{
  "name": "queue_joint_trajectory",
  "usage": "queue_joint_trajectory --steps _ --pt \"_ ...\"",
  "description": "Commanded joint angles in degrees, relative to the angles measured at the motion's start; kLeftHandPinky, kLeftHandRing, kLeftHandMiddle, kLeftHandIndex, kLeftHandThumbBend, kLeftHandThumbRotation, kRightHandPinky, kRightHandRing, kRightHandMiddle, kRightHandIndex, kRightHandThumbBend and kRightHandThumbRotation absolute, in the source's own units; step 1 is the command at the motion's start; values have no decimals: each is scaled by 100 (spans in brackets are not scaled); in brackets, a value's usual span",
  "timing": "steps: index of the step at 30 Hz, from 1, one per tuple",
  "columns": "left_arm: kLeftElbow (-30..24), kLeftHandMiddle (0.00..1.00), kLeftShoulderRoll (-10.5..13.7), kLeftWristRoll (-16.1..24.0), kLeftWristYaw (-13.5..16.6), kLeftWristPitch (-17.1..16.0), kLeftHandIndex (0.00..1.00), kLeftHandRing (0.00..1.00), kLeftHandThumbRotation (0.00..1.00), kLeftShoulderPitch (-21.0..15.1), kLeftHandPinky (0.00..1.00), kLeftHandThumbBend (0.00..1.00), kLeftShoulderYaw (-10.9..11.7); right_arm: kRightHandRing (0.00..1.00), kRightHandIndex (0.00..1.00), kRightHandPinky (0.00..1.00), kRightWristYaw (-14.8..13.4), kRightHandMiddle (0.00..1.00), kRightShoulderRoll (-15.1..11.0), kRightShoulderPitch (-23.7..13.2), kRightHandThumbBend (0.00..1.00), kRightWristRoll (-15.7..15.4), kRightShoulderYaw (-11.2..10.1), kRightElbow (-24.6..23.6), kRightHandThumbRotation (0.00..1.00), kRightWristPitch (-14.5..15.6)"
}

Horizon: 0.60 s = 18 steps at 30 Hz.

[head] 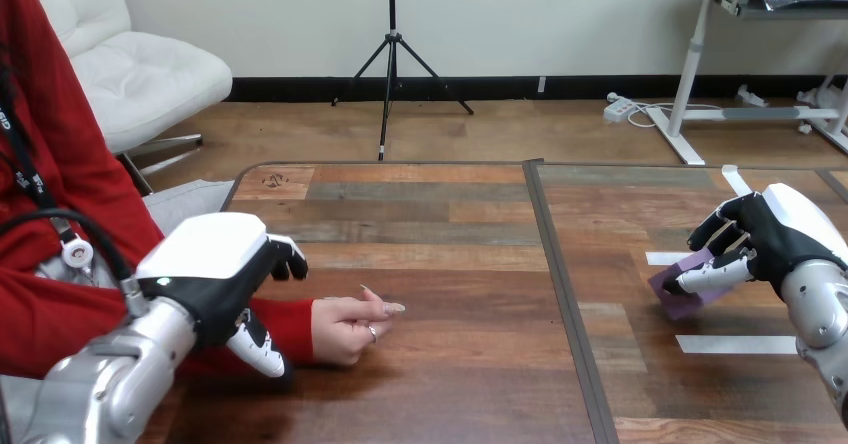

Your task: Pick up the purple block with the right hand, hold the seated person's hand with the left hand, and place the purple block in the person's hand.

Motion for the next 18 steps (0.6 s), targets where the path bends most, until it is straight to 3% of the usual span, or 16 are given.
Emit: queue_joint_trajectory --steps 1,9,18 --pt "309 69 89 80 78 -20 67 68 0 -566 64 94 -148 48 50 46 -12 51 40 -409 77 104 -70 -245 0 -108" --pt "748 62 94 100 3 -76 61 58 0 -873 51 92 -390 48 50 46 22 52 55 -439 77 138 -68 -259 0 -63" --pt "1216 61 87 48 -31 -211 59 57 0 -1163 50 92 -594 48 49 45 -29 51 51 -428 78 145 -66 -272 0 -150"
